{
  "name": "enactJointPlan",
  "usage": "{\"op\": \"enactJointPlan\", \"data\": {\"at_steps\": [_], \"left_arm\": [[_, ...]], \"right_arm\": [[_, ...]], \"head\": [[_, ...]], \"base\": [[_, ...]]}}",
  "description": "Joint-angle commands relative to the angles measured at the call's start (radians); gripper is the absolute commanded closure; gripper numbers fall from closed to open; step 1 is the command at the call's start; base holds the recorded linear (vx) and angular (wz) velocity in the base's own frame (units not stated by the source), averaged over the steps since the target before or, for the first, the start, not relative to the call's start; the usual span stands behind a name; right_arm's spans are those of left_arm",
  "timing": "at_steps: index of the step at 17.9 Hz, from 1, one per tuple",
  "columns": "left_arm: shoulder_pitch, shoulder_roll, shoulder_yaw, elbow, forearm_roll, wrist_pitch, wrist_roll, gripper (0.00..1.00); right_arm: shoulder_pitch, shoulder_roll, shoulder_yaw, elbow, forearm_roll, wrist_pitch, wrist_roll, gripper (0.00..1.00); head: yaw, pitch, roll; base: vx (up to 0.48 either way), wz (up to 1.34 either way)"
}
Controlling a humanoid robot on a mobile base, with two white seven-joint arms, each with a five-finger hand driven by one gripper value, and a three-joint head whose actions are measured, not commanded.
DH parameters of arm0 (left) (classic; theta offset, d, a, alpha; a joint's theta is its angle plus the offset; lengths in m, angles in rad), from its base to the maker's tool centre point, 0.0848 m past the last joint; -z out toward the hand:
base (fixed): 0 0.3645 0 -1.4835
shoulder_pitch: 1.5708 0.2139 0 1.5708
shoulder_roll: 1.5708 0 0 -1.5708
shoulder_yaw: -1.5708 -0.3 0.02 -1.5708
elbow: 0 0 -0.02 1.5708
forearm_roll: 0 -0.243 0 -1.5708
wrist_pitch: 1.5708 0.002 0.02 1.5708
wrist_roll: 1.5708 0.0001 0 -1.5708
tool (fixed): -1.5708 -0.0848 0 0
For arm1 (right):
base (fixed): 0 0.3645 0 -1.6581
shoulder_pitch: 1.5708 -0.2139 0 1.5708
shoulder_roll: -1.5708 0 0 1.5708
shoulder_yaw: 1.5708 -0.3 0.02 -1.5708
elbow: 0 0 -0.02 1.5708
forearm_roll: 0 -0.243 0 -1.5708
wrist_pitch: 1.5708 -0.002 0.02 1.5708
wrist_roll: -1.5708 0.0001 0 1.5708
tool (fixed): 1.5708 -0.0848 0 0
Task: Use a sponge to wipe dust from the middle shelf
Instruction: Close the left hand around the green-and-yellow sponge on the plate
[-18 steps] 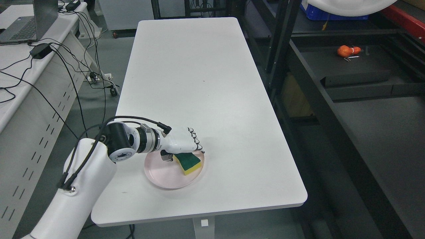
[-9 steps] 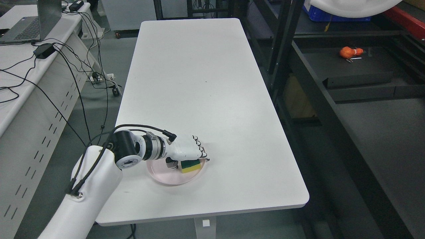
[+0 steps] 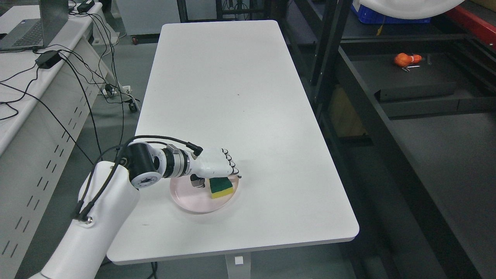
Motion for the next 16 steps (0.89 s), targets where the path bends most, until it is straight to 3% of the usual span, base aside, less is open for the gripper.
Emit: {"op": "enactJointPlan", "data": {"at_steps": [1, 10, 16], "left_arm": [[0.007, 0.033, 0.027, -0.044, 0.003, 0.000, -0.031, 0.15], [0.069, 0.031, 0.019, -0.048, 0.001, 0.000, -0.040, 0.19], [0.069, 0.022, 0.071, -0.041, 0.017, 0.000, -0.040, 0.37]], "right_arm": [[-0.001, -0.017, 0.000, -0.017, 0.000, 0.072, 0.004, 0.00], [0.001, -0.017, 0.000, -0.017, 0.000, 0.072, 0.004, 0.00], [0.001, -0.017, 0.000, -0.017, 0.000, 0.072, 0.004, 0.00]], "head": [[0.0000, 0.000, 0.000], [0.0000, 0.000, 0.000], [0.0000, 0.000, 0.000]], "base": [[0.000, 0.00], [0.000, 0.00], [0.000, 0.00]]}}
